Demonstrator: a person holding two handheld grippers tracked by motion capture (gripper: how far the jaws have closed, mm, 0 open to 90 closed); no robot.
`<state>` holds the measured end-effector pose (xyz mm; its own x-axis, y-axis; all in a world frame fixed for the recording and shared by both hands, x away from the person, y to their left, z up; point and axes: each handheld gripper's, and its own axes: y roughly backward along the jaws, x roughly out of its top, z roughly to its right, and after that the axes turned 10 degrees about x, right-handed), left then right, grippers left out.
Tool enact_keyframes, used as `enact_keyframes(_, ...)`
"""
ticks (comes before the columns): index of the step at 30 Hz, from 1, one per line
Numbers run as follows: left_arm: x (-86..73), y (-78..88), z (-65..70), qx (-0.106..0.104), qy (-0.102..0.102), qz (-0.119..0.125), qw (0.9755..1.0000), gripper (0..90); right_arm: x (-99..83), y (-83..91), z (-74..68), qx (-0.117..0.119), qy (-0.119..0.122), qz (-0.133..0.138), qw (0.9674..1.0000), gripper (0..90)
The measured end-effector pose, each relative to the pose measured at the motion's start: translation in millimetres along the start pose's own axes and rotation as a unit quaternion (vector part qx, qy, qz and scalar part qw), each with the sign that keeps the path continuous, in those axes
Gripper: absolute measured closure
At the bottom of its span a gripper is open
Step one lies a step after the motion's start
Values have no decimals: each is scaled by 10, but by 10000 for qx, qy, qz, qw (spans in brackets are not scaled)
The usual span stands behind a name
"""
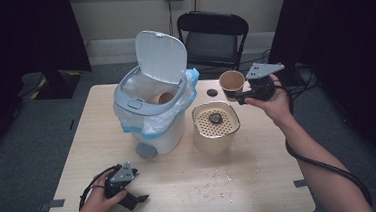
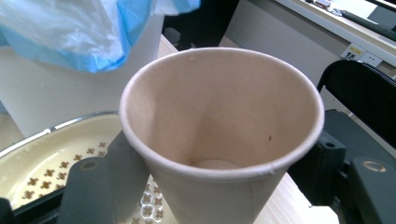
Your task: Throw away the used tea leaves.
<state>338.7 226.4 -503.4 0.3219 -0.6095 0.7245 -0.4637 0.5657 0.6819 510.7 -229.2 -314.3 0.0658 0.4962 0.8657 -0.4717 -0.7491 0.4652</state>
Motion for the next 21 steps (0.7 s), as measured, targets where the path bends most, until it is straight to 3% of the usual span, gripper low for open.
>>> enact_keyframes(12, 1, 2, -1, 5, -11, -9, 10000, 0, 177, 30, -21, 310, -160, 156, 9993, 312)
enact_keyframes(21, 2, 5, -4, 0, -26, -27, 10000, 0, 348, 53, -55, 430, -60, 156, 9989, 312)
